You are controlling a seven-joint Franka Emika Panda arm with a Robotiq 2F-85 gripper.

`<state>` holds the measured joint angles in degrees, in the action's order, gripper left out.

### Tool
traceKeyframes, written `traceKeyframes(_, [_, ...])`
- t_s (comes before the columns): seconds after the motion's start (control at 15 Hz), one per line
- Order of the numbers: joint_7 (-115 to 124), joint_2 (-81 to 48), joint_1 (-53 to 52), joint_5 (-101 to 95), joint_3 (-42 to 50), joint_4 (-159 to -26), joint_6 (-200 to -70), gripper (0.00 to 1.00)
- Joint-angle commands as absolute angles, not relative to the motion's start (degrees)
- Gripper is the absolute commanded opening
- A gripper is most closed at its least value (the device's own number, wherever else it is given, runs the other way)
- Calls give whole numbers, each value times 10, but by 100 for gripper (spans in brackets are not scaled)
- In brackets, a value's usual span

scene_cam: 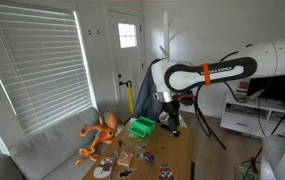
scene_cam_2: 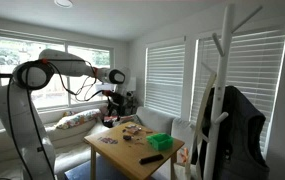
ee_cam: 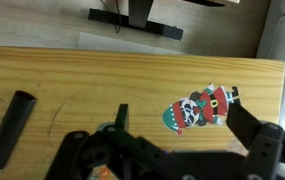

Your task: Place the toy car in the green box

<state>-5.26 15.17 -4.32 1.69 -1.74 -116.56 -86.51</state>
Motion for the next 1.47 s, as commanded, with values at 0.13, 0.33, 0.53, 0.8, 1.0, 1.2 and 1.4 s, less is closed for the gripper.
traceKeyframes(0.13, [-53, 151, -40, 18, -20, -1164, -864, 100])
traceKeyframes(0.33, [-41, 146, -39, 23, -21, -1170, -885, 100])
traceKeyframes(0.53, [-7, 126, -35, 11, -25, -1195, -981, 100])
traceKeyframes(0.8, [48, 67, -32, 14, -27, -1210, -1081, 100])
traceKeyframes(1.0, [93, 22, -39, 7, -35, -1210, -1114, 100])
traceKeyframes(1.2, [128, -21, -43, 4, -40, -1202, -1152, 100])
traceKeyframes(1.4, [154, -48, -47, 1, -42, -1195, -1193, 100])
